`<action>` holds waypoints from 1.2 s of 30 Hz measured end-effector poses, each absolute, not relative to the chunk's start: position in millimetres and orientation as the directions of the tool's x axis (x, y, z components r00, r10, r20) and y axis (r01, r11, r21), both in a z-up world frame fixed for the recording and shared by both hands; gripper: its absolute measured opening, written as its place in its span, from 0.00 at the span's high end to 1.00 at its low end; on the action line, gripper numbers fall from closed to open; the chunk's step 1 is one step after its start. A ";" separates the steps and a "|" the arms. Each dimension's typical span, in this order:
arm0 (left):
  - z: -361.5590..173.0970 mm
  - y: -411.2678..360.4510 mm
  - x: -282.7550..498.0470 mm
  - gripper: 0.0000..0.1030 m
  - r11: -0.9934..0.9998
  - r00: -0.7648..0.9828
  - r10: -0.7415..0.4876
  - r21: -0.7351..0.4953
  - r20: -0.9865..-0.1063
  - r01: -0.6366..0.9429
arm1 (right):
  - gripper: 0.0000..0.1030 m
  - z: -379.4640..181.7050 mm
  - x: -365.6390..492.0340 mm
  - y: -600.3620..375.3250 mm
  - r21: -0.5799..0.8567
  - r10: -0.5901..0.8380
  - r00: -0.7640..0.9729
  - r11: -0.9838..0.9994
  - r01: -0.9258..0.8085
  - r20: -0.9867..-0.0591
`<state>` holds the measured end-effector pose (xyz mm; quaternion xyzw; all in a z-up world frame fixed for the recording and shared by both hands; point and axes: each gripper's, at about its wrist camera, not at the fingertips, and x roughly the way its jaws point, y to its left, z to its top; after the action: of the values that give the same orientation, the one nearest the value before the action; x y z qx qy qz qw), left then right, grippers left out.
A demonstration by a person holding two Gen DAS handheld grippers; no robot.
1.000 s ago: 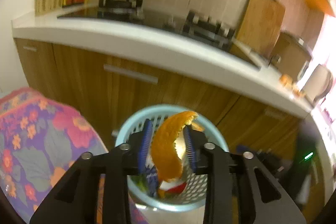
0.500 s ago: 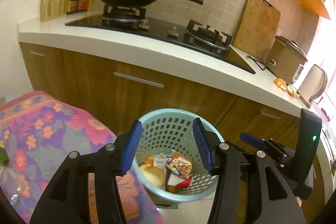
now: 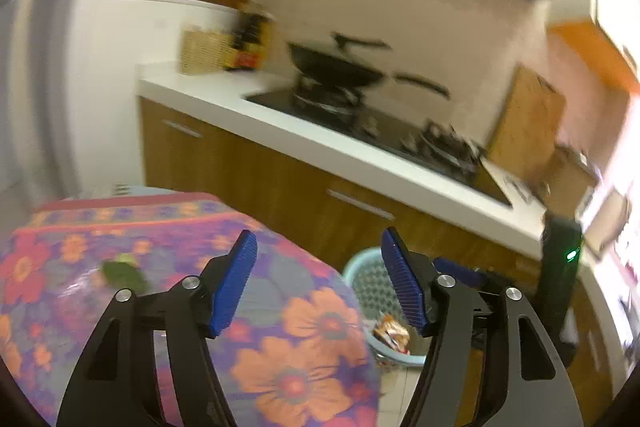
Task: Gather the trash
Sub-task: 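Move both open tools back from the basket toward the table, then grasp the clear plastic wrapper with the left tool while the right tool grasps the green leaf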
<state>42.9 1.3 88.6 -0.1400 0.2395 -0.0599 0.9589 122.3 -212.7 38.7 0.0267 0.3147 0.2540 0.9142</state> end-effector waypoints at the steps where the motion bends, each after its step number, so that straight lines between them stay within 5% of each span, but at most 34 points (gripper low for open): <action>1: 91.1 13.0 36.4 0.34 0.953 0.885 -0.161 -0.302 -0.437 0.024 | 0.43 41.2 121.9 -197.6 0.210 0.500 0.663 0.857 -0.471 -0.557; 8: 84.3 108.5 -2.1 0.24 0.929 0.897 0.028 -0.321 -0.441 -0.187 | 0.43 45.0 121.2 -97.3 0.208 0.622 0.566 0.751 -0.626 -0.541; 13: 47.2 168.6 -1.1 0.24 0.884 0.842 0.129 -0.325 -0.523 -0.337 | 0.43 30.6 128.5 -26.6 0.196 0.668 0.463 0.668 -0.718 -0.583; 27: -48.8 222.9 46.1 0.35 0.793 0.759 0.021 -0.451 -0.651 -0.409 | 0.44 -23.3 146.7 64.9 0.082 0.621 0.411 0.610 -0.788 -0.668; 34: -66.8 227.6 52.1 0.43 0.783 0.742 -0.032 -0.478 -0.670 -0.398 | 0.56 -39.3 154.2 82.3 0.059 0.588 0.390 0.599 -0.798 -0.709; 36: -66.7 224.6 53.1 0.43 0.793 0.737 -0.030 -0.465 -0.675 -0.394 | 0.71 -46.0 154.4 91.1 0.036 0.556 0.376 0.592 -0.805 -0.741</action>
<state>53.1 224.6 -66.7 -0.3047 0.3476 0.1032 0.8807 154.4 91.1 -46.0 -0.1684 0.3693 0.4191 0.8122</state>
